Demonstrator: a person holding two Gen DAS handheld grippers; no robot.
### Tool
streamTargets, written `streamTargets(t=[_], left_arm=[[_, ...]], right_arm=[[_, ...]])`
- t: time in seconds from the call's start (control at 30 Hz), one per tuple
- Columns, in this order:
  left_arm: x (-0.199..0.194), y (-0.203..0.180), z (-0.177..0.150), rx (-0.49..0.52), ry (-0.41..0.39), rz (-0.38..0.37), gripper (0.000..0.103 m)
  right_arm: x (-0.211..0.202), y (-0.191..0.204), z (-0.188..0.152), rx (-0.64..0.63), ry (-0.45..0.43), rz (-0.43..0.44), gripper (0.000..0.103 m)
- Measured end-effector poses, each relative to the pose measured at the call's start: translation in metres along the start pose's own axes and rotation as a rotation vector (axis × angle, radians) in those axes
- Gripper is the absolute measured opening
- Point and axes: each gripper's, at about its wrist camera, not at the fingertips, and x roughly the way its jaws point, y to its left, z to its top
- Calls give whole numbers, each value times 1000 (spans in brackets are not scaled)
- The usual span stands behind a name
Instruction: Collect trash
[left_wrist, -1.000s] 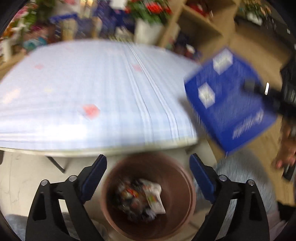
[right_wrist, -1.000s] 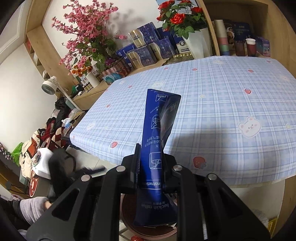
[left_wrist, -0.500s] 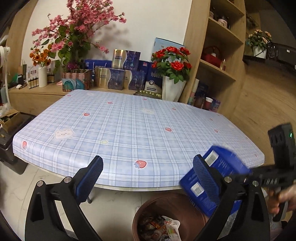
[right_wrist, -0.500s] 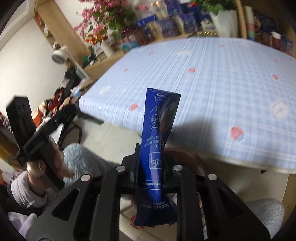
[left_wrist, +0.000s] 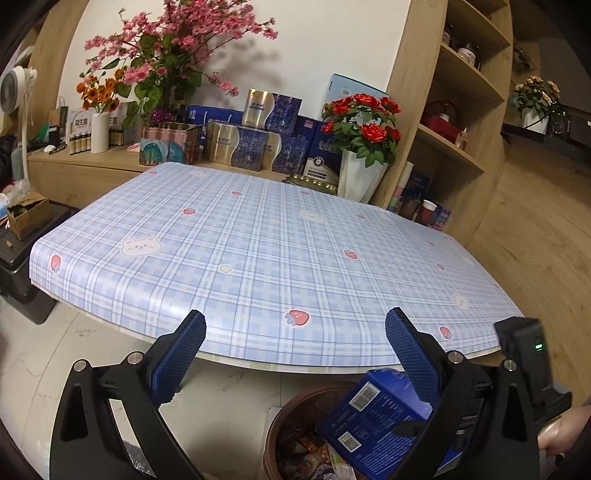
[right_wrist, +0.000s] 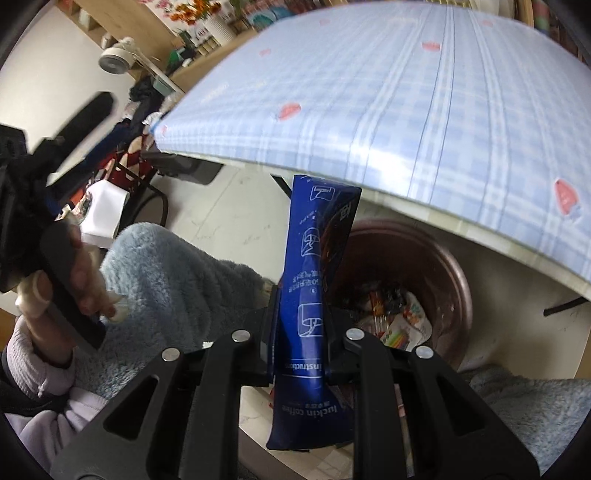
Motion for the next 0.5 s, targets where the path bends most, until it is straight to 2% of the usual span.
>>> streamTargets(t=[0.2, 0.23, 0.27, 0.37, 0.4, 0.47, 0.5], left_arm=[[8, 6, -8, -5, 33, 20, 95], [9, 6, -9, -1, 38, 25, 95], [10, 7, -10, 6, 42, 31, 95], [13, 8, -14, 16, 58, 44, 95], [14, 9, -14, 15, 63, 46, 95], [17, 11, -16, 9, 76, 47, 95], [18, 11, -16, 8, 80, 48, 95]], right_arm=[[36, -3, 3, 15, 50, -20, 22], [40, -5, 3, 22, 54, -14, 29], [45, -6, 4, 34, 53, -13, 43], [48, -17, -1, 72, 49, -31, 63], [46, -18, -2, 75, 43, -41, 67], [38, -18, -2, 68, 21, -77, 85], [34, -16, -1, 60, 3, -94, 89]])
